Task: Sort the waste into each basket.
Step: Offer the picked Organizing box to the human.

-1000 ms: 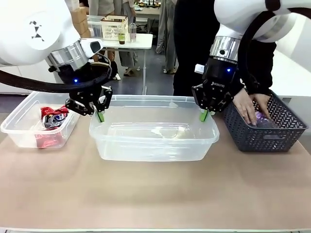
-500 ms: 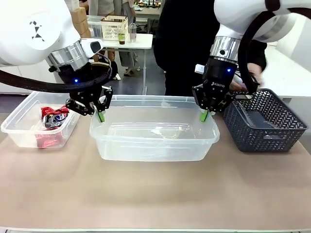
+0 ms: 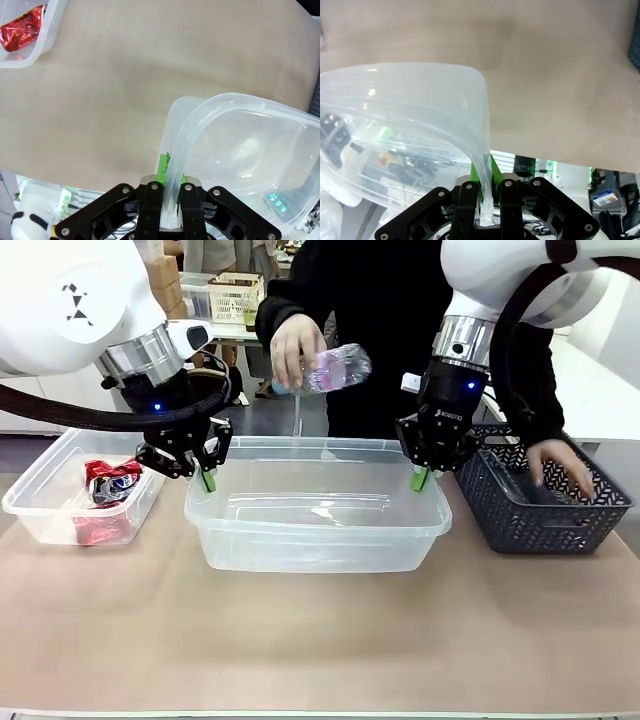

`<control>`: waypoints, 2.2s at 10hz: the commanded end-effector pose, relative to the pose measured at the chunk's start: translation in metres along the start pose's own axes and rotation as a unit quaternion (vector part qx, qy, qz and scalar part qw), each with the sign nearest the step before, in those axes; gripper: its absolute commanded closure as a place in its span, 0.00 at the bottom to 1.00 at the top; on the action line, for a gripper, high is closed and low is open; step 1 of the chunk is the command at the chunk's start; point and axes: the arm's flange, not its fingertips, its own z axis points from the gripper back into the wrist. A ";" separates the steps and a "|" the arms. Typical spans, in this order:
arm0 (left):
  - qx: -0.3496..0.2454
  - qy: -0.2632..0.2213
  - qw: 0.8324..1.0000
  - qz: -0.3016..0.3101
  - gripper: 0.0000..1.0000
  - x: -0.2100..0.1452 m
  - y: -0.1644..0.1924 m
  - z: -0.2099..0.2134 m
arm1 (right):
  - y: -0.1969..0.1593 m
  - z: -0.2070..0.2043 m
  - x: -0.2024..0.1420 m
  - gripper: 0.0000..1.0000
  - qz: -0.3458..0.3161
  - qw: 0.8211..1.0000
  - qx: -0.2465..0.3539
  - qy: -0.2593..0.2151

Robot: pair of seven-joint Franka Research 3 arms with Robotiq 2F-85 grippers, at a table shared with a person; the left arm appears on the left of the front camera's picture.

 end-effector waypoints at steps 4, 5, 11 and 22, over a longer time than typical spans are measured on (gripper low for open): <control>-0.002 -0.007 1.000 0.008 1.00 0.002 0.005 0.002 | 0.002 0.004 -0.003 1.00 0.003 1.000 0.010 -0.002; -0.002 -0.007 1.000 0.008 1.00 0.002 0.005 0.002 | 0.002 0.004 -0.003 1.00 0.003 1.000 0.010 -0.002; -0.002 -0.007 1.000 0.008 1.00 0.002 0.005 0.002 | 0.002 0.004 -0.003 1.00 0.003 1.000 0.010 -0.002; -0.002 -0.007 1.000 0.008 1.00 0.002 0.005 0.002 | 0.002 0.004 -0.003 1.00 0.003 1.000 0.010 -0.002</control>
